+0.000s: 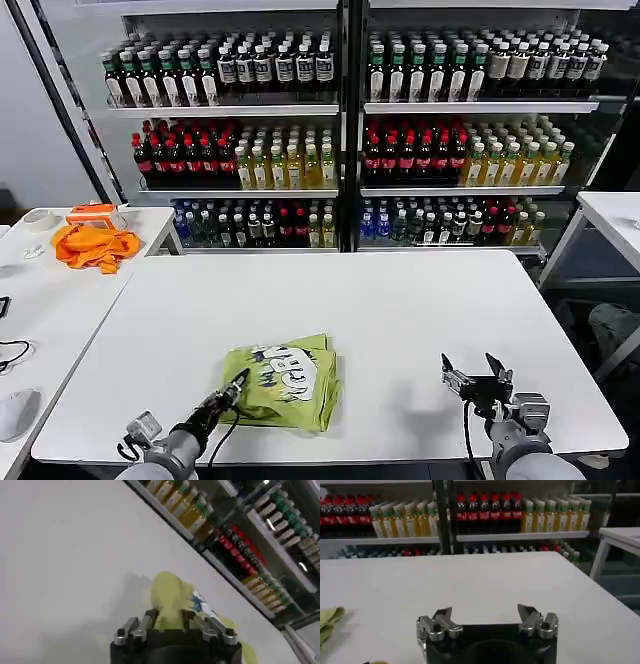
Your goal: Fold and organize the clothes.
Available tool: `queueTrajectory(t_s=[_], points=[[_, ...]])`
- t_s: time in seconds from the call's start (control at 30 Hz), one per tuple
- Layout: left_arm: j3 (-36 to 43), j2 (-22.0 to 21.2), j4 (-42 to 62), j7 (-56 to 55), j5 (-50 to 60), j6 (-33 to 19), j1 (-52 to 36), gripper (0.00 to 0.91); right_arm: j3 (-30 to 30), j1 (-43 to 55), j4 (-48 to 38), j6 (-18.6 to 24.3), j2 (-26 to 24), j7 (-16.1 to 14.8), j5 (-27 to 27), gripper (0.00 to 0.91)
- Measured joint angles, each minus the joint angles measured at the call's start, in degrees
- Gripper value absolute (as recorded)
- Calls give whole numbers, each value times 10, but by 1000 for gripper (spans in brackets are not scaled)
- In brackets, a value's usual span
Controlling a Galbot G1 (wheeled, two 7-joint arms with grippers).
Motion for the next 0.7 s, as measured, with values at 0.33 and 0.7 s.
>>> queueTrajectory(t_s=[0.33,0.7], points=[[-25,-10,-1,5,-95,8,-8,40,6,-4,7,-1,-2,0,2,907],[-145,41,-39,-17,-209,26,-9,30,4,6,9,0,-7,1,10,907]])
